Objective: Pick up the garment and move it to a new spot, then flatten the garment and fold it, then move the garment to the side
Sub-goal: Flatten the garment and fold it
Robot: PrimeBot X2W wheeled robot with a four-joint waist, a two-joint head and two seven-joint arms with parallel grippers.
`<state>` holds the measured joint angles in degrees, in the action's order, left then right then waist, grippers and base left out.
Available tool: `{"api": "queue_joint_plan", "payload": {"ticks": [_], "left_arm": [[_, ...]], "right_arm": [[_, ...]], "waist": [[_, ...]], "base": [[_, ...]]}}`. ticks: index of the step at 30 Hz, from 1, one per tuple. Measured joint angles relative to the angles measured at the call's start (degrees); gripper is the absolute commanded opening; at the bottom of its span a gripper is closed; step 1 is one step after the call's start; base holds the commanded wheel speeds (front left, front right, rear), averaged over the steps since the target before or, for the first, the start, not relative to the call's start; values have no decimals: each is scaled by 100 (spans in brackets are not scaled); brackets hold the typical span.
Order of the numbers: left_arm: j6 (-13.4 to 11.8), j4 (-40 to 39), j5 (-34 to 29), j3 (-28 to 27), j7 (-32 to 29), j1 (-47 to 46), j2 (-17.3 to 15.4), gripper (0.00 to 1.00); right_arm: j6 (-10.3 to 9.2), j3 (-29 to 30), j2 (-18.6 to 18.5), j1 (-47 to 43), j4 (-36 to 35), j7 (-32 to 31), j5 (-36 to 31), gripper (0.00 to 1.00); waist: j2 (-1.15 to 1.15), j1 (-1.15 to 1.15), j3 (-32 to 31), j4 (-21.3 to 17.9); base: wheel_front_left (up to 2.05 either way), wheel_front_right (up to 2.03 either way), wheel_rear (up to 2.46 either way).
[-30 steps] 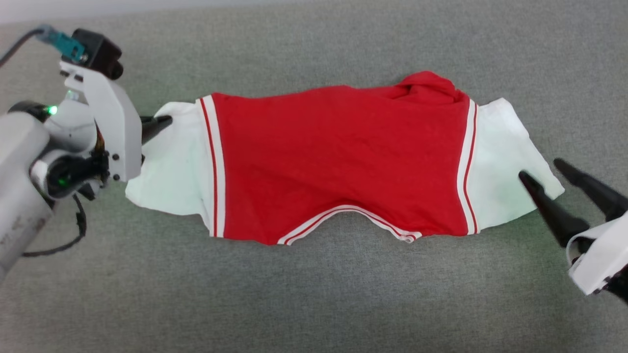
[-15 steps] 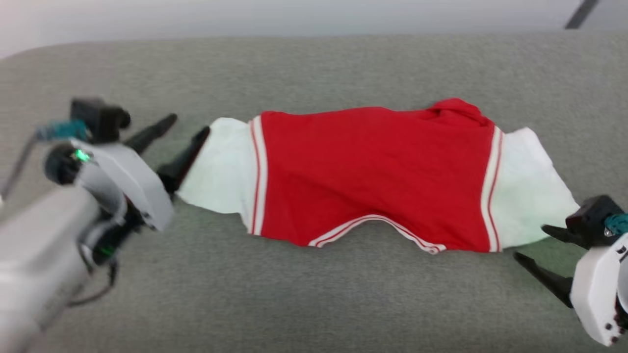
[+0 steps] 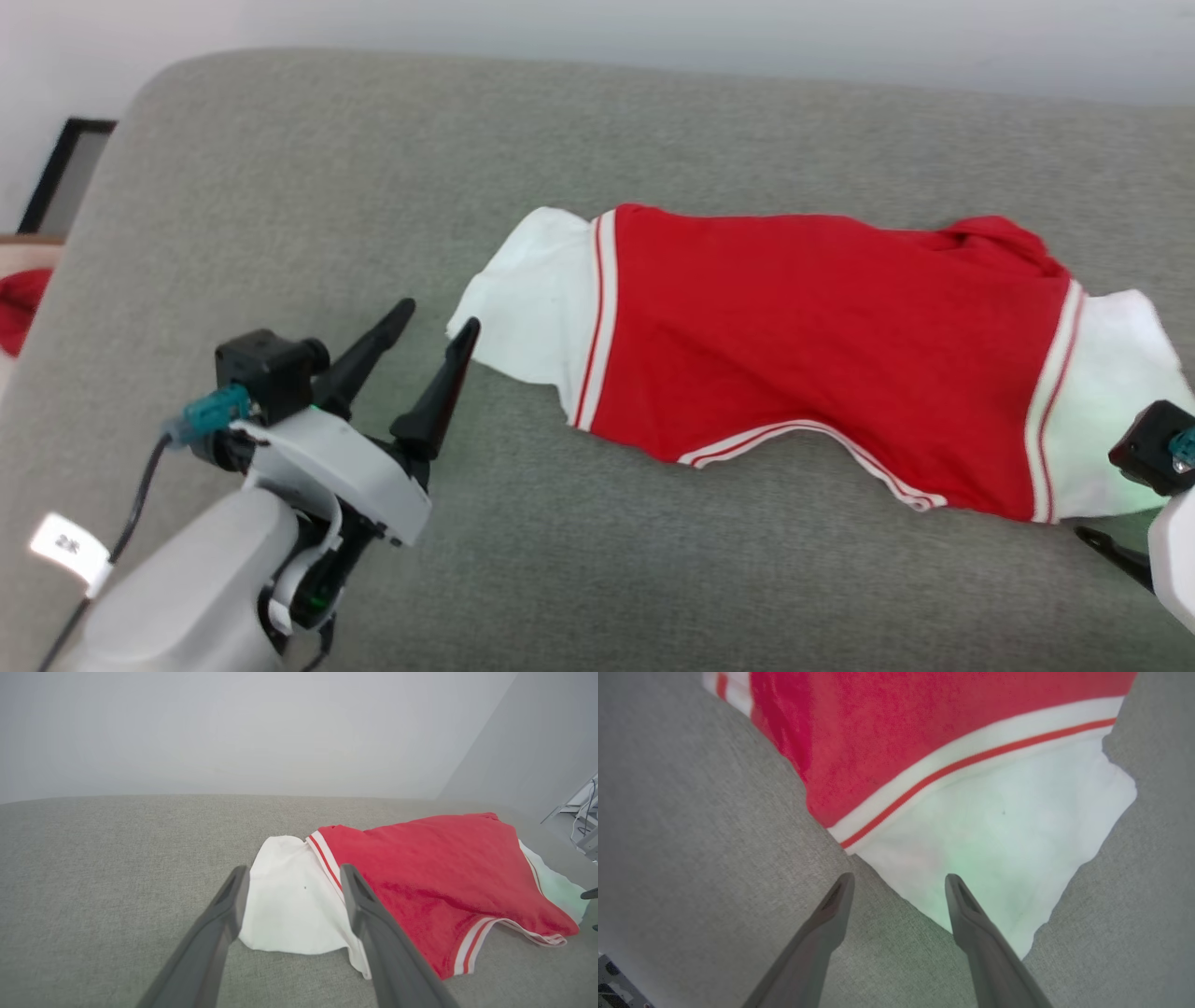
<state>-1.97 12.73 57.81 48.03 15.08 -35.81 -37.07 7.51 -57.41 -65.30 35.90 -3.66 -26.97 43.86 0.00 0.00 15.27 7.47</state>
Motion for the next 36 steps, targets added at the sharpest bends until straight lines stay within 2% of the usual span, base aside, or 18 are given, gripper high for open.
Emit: {"api": "queue_joint_plan", "payload": {"ticks": [3,8,9,10,11,16,19,22,25,32,36], "left_arm": [[112,-66,-357,-405,0,328,197,100],[296,-78,-678,-773,1,526,424,100],[308,-69,-759,-813,1,555,455,100],[308,-69,-759,-813,1,555,455,100],[349,-36,-899,-857,1,595,482,100],[489,71,-1134,-865,-1,625,404,100],[626,71,-1392,-668,-269,468,120,100],[833,-23,-1508,-378,-825,-1,-163,100],[931,-131,-1602,146,-1588,-605,-481,100],[946,-710,-1057,2169,-2881,-2403,-1069,100],[946,-833,-878,2506,-3399,-3079,-1113,100]], "right_arm": [[0,-619,-76,386,259,68,-34,100],[12,-1268,-77,893,543,185,-152,100],[22,-1341,-73,951,588,205,-125,81],[22,-1341,-73,951,588,205,-125,81],[47,-1443,-65,1048,659,278,-105,2],[46,-1522,68,1223,822,461,24,0],[18,-1544,132,1298,867,542,56,0],[16,-1561,167,1379,851,555,76,0],[9,-1562,181,1428,777,520,75,0],[10,-1562,282,1651,654,477,35,0],[25,-1551,323,1762,578,467,-8,0]], "waist": [[0,0,95,184],[0,0,272,325],[0,0,302,348],[0,0,302,348],[0,0,353,381],[0,0,424,357],[0,0,420,282],[0,0,430,214],[0,0,480,161],[0,0,705,-9],[0,0,861,-126]], "base": [[0,0,0],[0,0,0],[0,0,0],[0,0,0],[0,0,0],[0,0,0],[0,0,0],[0,0,0],[0,0,0],[0,0,0],[0,0,0]]}}
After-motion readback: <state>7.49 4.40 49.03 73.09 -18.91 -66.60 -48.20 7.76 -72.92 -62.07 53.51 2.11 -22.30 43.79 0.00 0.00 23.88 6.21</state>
